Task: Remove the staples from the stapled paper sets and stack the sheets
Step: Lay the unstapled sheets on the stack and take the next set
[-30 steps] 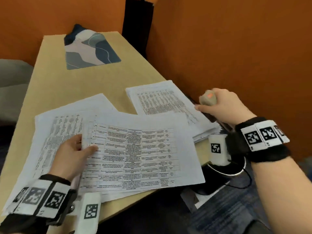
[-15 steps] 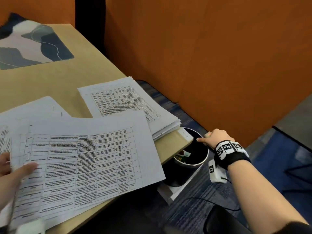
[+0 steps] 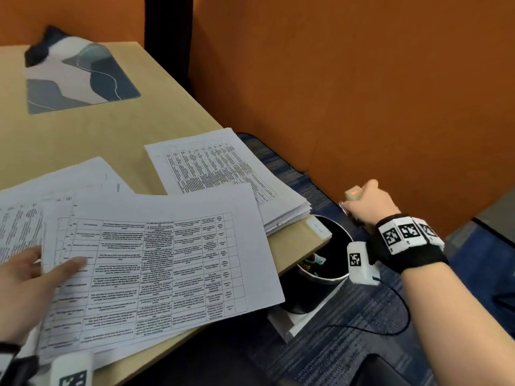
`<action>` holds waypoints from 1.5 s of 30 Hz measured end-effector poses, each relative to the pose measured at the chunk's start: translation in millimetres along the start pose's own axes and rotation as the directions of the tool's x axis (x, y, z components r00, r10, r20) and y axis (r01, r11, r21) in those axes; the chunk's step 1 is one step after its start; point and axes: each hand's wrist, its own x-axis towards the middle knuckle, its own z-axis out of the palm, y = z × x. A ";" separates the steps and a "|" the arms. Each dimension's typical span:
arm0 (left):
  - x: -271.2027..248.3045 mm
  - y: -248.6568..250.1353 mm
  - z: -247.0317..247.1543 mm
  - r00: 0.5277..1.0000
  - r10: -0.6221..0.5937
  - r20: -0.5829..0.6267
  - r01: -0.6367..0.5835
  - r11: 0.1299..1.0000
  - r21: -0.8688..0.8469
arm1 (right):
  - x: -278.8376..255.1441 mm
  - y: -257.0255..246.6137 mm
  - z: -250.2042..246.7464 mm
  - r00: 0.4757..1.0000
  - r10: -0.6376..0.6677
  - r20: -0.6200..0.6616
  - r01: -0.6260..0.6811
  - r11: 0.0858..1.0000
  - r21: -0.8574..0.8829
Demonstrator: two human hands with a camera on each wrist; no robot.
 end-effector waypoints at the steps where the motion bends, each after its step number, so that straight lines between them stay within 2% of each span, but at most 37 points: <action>1: -30.1 39.3 0.8 1.000 -0.010 0.001 0.010 1.000 -0.019 | -5.9 -18.0 -13.0 0.995 -0.096 -0.039 0.097 0.995 0.020; 2: -52.3 79.8 6.5 0.998 -0.045 -0.035 0.044 0.998 -0.036 | -13.9 -37.5 -26.0 0.977 -0.203 -0.071 0.205 0.978 0.029; 4: -84.8 131.2 12.9 0.994 -0.085 -0.075 0.078 0.993 -0.094 | -27.2 -78.2 -45.2 0.904 -0.414 -0.108 0.413 0.910 -0.030; 7: -102.9 160.6 15.9 0.990 -0.113 -0.086 0.100 0.985 -0.138 | -36.1 -142.3 -48.6 0.730 -0.681 -0.054 0.665 0.727 -0.170; 9: -108.1 169.3 20.1 0.987 -0.113 -0.114 0.097 0.985 -0.144 | -35.3 -183.4 -30.6 0.623 -0.780 0.054 0.767 0.596 -0.236; 15: -109.0 169.9 23.5 0.986 -0.083 -0.146 0.070 0.994 -0.088 | -31.9 -263.0 52.9 0.503 -0.764 0.403 0.842 0.330 -0.426; 18: -109.1 164.0 25.4 0.986 -0.071 -0.154 0.065 0.997 -0.049 | -31.2 -278.3 75.8 0.505 -0.709 0.492 0.835 0.258 -0.485; 21: -104.8 156.4 27.6 0.987 -0.088 -0.137 0.085 0.996 -0.031 | -29.8 -286.7 85.6 0.508 -0.675 0.535 0.836 0.236 -0.495; 23: -104.2 154.6 29.7 0.988 -0.091 -0.121 0.087 0.996 -0.033 | -38.4 -289.9 85.6 0.514 -0.671 0.534 0.849 0.308 -0.429; 24: -104.3 155.0 30.5 0.989 -0.091 -0.113 0.087 0.995 -0.045 | -46.1 -290.7 84.0 0.496 -0.678 0.543 0.866 0.340 -0.367; 26: -104.4 153.8 31.1 0.991 -0.096 -0.093 0.090 0.993 -0.073 | -69.1 -289.3 80.0 0.408 -0.699 0.587 0.911 0.349 -0.217; 28: -103.2 152.5 31.4 0.991 -0.097 -0.091 0.088 0.991 -0.096 | -94.2 -284.0 80.4 0.317 -0.697 0.643 0.942 0.313 -0.125; 29: -102.3 151.2 31.3 0.991 -0.103 -0.090 0.092 0.989 -0.115 | -103.2 -280.2 84.4 0.304 -0.702 0.644 0.945 0.307 -0.111; 30: -102.3 151.2 31.3 0.991 -0.098 -0.095 0.085 0.988 -0.132 | -110.2 -277.0 88.4 0.314 -0.729 0.608 0.942 0.319 -0.103; 32: -104.9 153.2 29.9 0.990 -0.088 -0.110 0.073 0.988 -0.133 | -114.7 -274.3 96.1 0.344 -0.829 0.441 0.932 0.359 -0.052; 34: -107.7 155.0 27.6 0.990 -0.070 -0.123 0.048 0.983 -0.176 | -114.5 -273.5 98.9 0.365 -0.891 0.272 0.916 0.395 0.067; 35: -108.2 155.8 26.8 0.990 -0.054 -0.129 0.026 0.978 -0.208 | -113.1 -273.7 98.4 0.364 -0.900 0.240 0.909 0.399 0.121; 40: -111.8 161.5 25.8 0.993 0.019 -0.113 -0.043 0.976 -0.215 | -111.1 -274.5 95.7 0.319 -0.897 0.305 0.835 0.418 0.357; 42: -112.2 164.7 25.0 0.996 0.003 -0.091 -0.021 0.979 -0.201 | -109.1 -277.1 96.9 0.301 -0.898 0.321 0.795 0.422 0.435; 45: -110.1 168.2 24.5 0.997 -0.028 -0.075 0.006 0.960 -0.282 | -113.0 -283.5 98.5 0.233 -0.893 0.385 0.769 0.411 0.490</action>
